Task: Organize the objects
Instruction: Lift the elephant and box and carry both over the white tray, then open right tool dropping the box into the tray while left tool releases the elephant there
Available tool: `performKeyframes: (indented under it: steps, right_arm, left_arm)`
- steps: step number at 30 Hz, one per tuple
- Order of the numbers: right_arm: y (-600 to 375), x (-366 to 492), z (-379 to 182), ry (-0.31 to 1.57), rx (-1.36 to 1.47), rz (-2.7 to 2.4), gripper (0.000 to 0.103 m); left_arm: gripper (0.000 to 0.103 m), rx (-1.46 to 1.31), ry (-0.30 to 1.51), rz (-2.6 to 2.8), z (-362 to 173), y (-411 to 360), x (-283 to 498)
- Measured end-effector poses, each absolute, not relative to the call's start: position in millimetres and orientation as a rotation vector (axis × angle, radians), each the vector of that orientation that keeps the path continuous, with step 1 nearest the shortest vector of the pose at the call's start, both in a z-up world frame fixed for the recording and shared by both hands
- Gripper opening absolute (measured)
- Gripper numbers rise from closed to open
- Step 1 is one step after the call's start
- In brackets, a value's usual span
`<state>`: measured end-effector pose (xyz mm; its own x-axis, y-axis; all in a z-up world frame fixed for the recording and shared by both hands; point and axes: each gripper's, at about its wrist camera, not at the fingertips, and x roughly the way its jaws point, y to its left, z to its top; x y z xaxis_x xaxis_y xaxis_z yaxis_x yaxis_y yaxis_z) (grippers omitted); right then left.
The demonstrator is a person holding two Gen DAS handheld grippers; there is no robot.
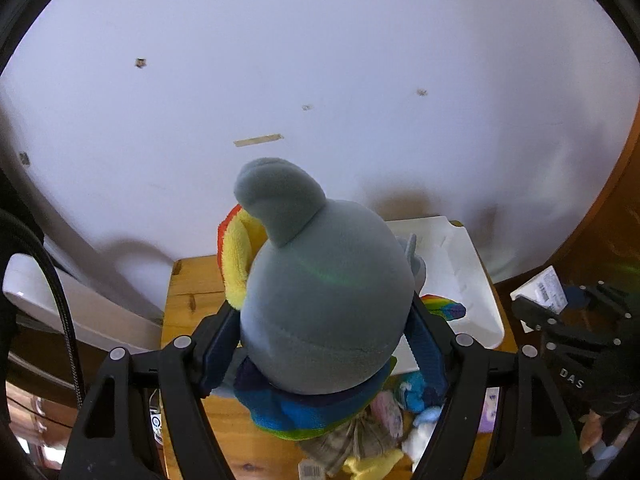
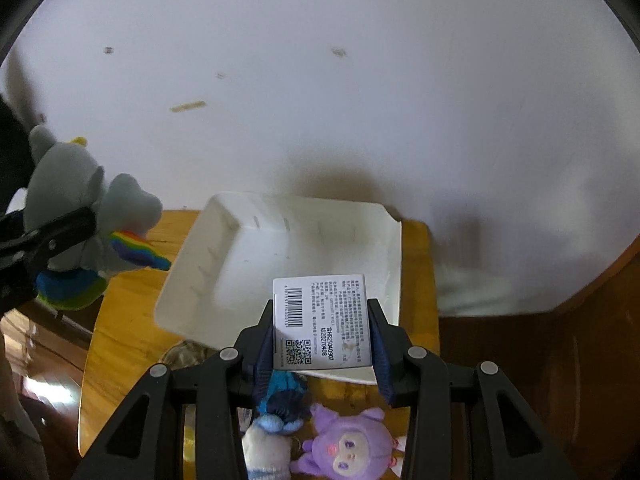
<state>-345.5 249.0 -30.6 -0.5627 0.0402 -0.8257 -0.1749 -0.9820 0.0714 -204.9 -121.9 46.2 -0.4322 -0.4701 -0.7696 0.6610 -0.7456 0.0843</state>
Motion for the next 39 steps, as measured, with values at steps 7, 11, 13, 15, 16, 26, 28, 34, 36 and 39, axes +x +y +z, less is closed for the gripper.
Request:
performKeyframes:
  steps: [7,11,13,15,16,26,28,34,36,39]
  right_arm:
    - [259,-379,-55,0.269,-1.451,2.610,0.042]
    - [260,-385,-60,0.269,-1.457,2.602,0.042]
    - [263,-388,-64,0.284,-1.471,2.596,0.043]
    - [266,-388,-67,0.298,-1.481,2.591,0.050]
    - [268,-388,-69,0.304,-1.481,2.589,0.061]
    - [274,-376,-71,0.321,-1.447,2.605,0.067]
    - [274,-372,-71,0.328,-1.448,2.613,0.067]
    - [268,-364,-68,0.315,-1.444,2.630,0.067]
    - [267,-360,-66,0.315,-1.439,2.635,0.067]
    - [263,-354,-60,0.313,-1.430,2.650,0.067]
  left_arm:
    - [0.079,1.116,0.342,-2.158,19,-130,-236]
    - [0.079,1.146,0.391,-2.135,3,-146,-248]
    - [0.080,1.155,0.415,-2.114,-2,-149,-251]
    - [0.081,1.166,0.442,-2.097,-8,-159,-257]
    - [0.083,1.178,0.459,-2.087,-11,-161,-258]
    - [0.087,1.251,0.564,-2.005,-30,-174,-259]
    - [0.087,1.230,0.554,-2.012,-28,-172,-257]
    - [0.092,1.170,0.496,-2.053,-14,-163,-258]
    - [0.093,1.161,0.483,-2.058,-10,-160,-258]
    - [0.093,1.151,0.465,-2.069,-4,-154,-257]
